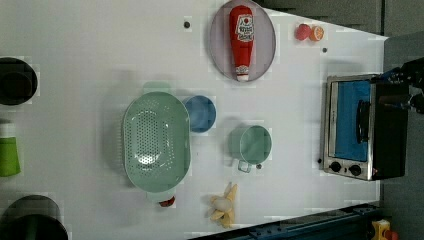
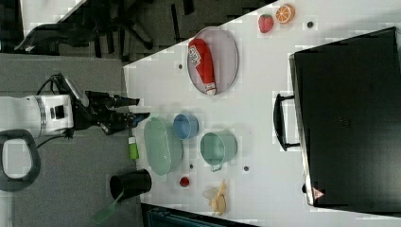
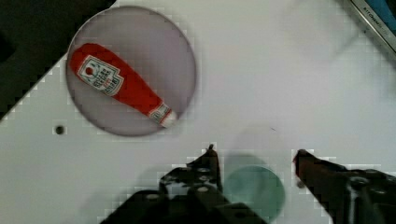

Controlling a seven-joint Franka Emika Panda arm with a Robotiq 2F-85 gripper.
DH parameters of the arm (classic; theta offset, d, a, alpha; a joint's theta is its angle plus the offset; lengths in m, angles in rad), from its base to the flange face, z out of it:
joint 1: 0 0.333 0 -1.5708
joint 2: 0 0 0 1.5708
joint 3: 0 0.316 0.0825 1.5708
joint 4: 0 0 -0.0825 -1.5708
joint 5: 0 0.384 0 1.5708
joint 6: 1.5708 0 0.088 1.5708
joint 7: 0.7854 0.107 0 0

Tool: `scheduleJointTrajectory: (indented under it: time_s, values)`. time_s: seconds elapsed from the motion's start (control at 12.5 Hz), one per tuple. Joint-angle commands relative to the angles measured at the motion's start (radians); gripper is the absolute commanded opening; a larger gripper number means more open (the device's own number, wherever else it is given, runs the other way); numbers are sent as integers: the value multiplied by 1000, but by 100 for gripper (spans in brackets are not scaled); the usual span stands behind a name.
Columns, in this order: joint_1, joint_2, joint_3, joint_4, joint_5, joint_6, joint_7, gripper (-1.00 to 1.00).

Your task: Flap open oven.

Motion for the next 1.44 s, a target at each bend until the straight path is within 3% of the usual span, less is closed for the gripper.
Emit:
scheduleJointTrajectory:
  time_s: [0.08, 0.24, 0.48, 0.56, 1.04, 1.2, 1.44]
  values:
    - [-38, -325, -28, -211, -18, -109, 81, 59]
    - [-38, -325, -28, -211, -18, -109, 81, 99]
    - [-38, -325, -28, -211, -18, -109, 81, 100]
    - [-38, -325, -28, -211, -18, -109, 81, 90]
    - [-38, -324, -38, -231, -19, -108, 65, -55]
    - [-39, -323, -56, -238, -21, -98, -19, -65]
    - [-40, -316, -111, -250, -24, -44, -346, -65]
